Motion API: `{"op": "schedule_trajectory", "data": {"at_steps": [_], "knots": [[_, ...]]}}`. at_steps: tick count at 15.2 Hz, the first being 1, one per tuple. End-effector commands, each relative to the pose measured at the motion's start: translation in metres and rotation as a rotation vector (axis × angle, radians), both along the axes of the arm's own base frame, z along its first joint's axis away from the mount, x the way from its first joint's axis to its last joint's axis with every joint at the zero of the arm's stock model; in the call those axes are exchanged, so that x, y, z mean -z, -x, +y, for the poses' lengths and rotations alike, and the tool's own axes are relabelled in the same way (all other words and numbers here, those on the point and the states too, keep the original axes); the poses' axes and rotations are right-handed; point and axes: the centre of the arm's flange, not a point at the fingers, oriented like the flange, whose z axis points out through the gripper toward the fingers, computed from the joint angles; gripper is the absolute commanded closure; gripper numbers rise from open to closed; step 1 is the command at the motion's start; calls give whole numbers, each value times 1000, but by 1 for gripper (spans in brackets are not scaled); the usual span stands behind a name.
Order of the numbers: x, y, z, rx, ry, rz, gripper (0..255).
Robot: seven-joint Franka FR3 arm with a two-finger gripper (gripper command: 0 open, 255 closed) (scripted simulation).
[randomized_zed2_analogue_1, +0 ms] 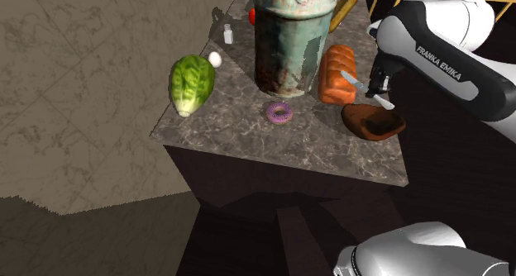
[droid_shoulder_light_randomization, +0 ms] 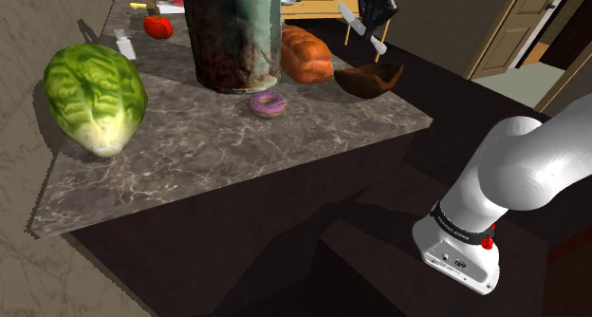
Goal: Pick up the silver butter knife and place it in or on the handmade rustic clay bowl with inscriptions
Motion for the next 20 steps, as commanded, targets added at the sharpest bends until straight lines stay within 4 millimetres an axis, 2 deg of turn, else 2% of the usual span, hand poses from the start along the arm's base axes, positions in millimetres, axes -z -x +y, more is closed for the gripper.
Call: {"op": "schedule_trajectory", "data": {"at_steps": [1,4,18,20], "knots": [[1,15,-24,-1,0,1,255],[0,33,-60,-1,0,1,255],[76,33,-60,-1,0,1,255],[76,33,-60,-1,0,1,255]]}}
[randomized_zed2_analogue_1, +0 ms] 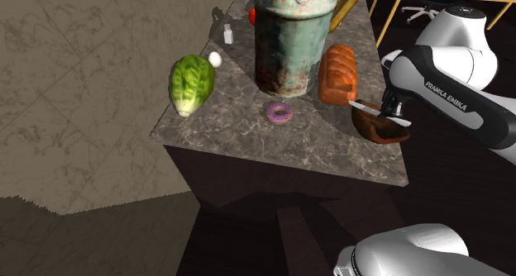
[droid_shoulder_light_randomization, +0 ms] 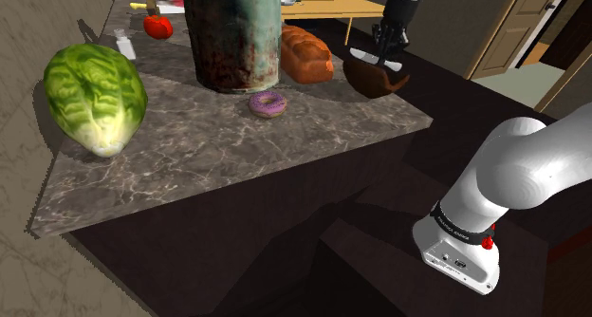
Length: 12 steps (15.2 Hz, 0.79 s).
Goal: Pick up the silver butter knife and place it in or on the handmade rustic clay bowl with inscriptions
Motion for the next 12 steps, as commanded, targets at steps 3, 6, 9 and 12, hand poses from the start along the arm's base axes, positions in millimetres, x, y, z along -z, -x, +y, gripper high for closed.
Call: {"op": "schedule_trajectory", "data": {"at_steps": [3,6,9,12], "knots": [[1,0,-1,0,0,0,255],[1,0,-1,0,0,0,255],[1,0,0,0,0,0,0],[1,0,-1,0,0,0,0]]}}
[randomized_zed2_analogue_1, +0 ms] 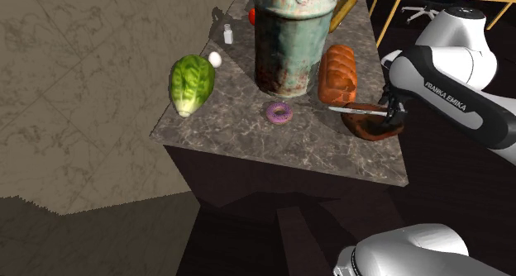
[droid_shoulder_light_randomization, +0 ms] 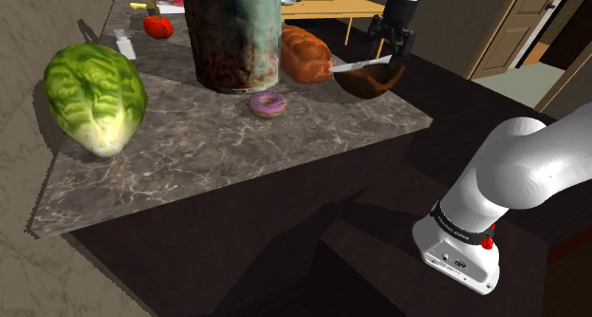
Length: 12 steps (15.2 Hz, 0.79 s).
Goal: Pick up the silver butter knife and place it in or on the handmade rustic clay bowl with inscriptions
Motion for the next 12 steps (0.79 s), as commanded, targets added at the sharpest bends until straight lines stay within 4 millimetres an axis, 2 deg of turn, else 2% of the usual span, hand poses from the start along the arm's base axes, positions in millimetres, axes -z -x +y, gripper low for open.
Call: {"op": "schedule_trajectory", "data": {"at_steps": [1,4,12], "knots": [[-13,1,0,0,0,0,0],[-50,4,1,0,0,0,0],[-50,4,1,0,0,0,0]]}}
